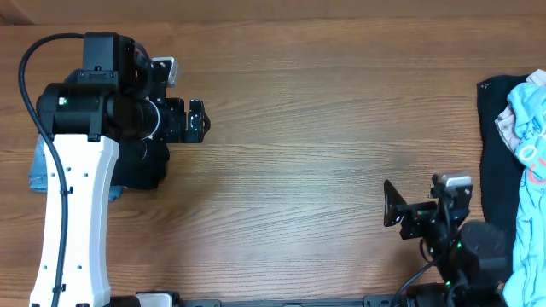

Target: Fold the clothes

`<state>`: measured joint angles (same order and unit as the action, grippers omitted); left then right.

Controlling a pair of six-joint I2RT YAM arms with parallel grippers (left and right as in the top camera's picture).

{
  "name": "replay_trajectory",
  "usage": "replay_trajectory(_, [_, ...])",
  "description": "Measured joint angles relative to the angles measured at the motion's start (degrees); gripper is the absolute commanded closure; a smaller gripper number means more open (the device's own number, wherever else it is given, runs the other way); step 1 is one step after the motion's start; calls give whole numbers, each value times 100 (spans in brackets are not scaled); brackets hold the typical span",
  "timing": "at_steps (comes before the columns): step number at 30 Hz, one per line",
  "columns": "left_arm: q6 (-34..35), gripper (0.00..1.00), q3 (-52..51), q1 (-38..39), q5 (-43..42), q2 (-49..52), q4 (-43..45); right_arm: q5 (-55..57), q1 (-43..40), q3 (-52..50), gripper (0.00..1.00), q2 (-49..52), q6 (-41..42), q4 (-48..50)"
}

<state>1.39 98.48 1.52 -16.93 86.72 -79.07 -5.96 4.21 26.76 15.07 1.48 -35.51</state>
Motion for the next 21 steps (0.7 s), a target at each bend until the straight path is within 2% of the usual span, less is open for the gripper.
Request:
replay_trajectory(9, [0, 0, 0, 0, 0, 0, -2, -26, 2, -1161, 0, -1193, 90, 284])
replay_trajectory(21, [0, 0, 0, 0, 0, 0, -2, -26, 0, -1773, 0, -1423, 133, 424])
